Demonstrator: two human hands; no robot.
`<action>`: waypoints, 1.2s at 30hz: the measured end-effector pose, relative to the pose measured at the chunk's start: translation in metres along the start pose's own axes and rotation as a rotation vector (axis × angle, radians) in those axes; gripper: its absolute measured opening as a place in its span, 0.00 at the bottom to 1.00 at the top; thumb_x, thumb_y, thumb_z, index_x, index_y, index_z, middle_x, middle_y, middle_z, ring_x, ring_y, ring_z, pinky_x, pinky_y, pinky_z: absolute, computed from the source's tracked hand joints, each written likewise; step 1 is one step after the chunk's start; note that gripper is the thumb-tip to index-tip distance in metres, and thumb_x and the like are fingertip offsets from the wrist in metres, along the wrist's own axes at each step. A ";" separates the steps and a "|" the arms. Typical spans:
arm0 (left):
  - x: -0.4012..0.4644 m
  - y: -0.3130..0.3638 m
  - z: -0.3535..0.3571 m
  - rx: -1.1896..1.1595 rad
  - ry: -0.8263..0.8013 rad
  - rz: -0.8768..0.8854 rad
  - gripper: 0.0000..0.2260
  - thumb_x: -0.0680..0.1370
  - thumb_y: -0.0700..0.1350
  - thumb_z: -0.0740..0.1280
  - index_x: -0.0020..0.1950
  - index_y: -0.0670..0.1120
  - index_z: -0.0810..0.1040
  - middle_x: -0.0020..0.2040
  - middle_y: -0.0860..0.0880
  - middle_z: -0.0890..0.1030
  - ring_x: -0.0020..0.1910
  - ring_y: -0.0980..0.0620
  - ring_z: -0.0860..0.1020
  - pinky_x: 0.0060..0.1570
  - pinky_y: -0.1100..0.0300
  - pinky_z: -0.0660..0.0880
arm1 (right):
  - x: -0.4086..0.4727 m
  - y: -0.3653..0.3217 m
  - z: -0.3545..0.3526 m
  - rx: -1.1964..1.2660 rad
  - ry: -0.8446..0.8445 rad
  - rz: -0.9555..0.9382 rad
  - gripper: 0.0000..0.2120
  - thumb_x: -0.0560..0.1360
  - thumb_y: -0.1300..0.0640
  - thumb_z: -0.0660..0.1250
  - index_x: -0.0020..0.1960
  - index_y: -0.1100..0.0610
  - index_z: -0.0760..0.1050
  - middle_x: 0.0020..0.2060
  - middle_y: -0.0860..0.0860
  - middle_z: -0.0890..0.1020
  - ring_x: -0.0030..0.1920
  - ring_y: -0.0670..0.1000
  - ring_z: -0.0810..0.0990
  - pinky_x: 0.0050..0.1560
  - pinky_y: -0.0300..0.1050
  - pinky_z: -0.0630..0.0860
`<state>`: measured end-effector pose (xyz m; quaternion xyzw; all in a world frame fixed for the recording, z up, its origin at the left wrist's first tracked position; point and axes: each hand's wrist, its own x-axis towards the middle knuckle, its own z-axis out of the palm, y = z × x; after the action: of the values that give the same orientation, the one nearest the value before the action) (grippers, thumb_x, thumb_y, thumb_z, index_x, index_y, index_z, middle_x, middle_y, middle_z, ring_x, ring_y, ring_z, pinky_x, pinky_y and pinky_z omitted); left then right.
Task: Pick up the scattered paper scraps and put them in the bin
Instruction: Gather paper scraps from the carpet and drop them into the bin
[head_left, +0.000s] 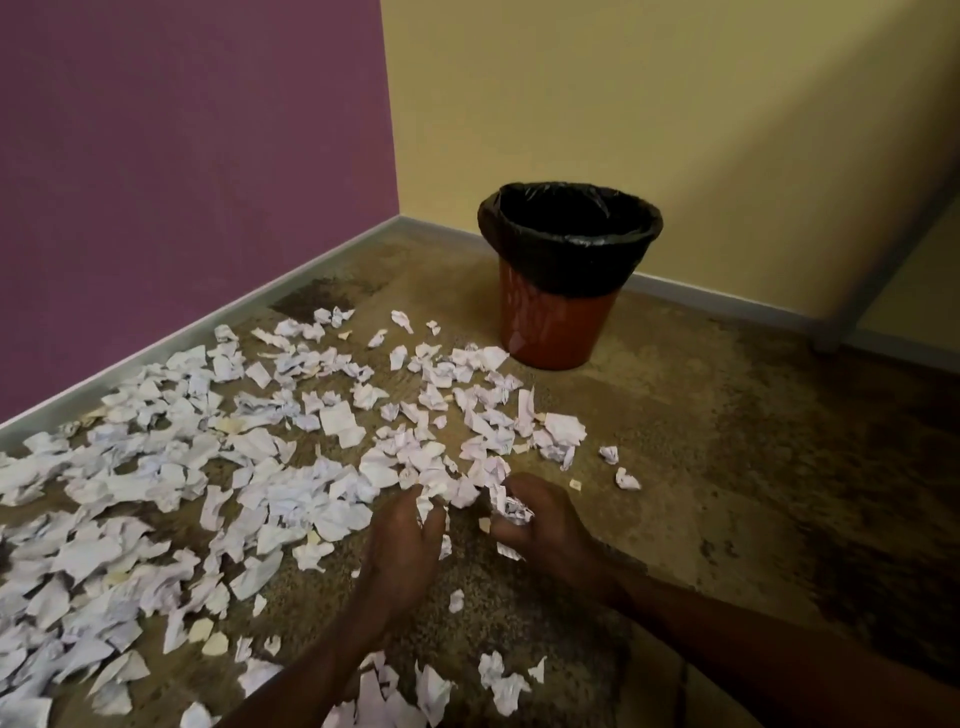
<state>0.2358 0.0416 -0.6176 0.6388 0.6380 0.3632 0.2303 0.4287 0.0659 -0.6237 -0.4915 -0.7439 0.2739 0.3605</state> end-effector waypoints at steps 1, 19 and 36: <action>0.007 0.009 -0.002 -0.039 0.045 -0.026 0.22 0.78 0.55 0.57 0.58 0.41 0.80 0.52 0.46 0.83 0.50 0.48 0.80 0.53 0.57 0.75 | 0.006 -0.005 -0.005 0.013 0.036 -0.006 0.11 0.70 0.59 0.72 0.44 0.46 0.73 0.39 0.36 0.77 0.42 0.35 0.75 0.42 0.32 0.68; 0.194 0.138 -0.015 -0.452 0.138 -0.281 0.17 0.78 0.54 0.61 0.44 0.41 0.76 0.40 0.44 0.80 0.38 0.46 0.76 0.42 0.51 0.73 | 0.200 -0.048 -0.147 0.030 0.432 0.047 0.05 0.72 0.56 0.69 0.44 0.58 0.77 0.36 0.53 0.82 0.35 0.51 0.81 0.33 0.47 0.77; 0.290 0.175 0.010 -0.726 -0.097 -0.413 0.18 0.69 0.57 0.67 0.46 0.43 0.79 0.42 0.37 0.81 0.40 0.39 0.81 0.42 0.40 0.78 | 0.370 -0.004 -0.219 0.471 0.359 0.602 0.42 0.76 0.32 0.56 0.77 0.61 0.55 0.75 0.59 0.61 0.71 0.63 0.67 0.64 0.63 0.72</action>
<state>0.3340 0.3143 -0.4421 0.3914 0.5717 0.4800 0.5381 0.5082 0.4198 -0.3926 -0.6311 -0.4095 0.4396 0.4907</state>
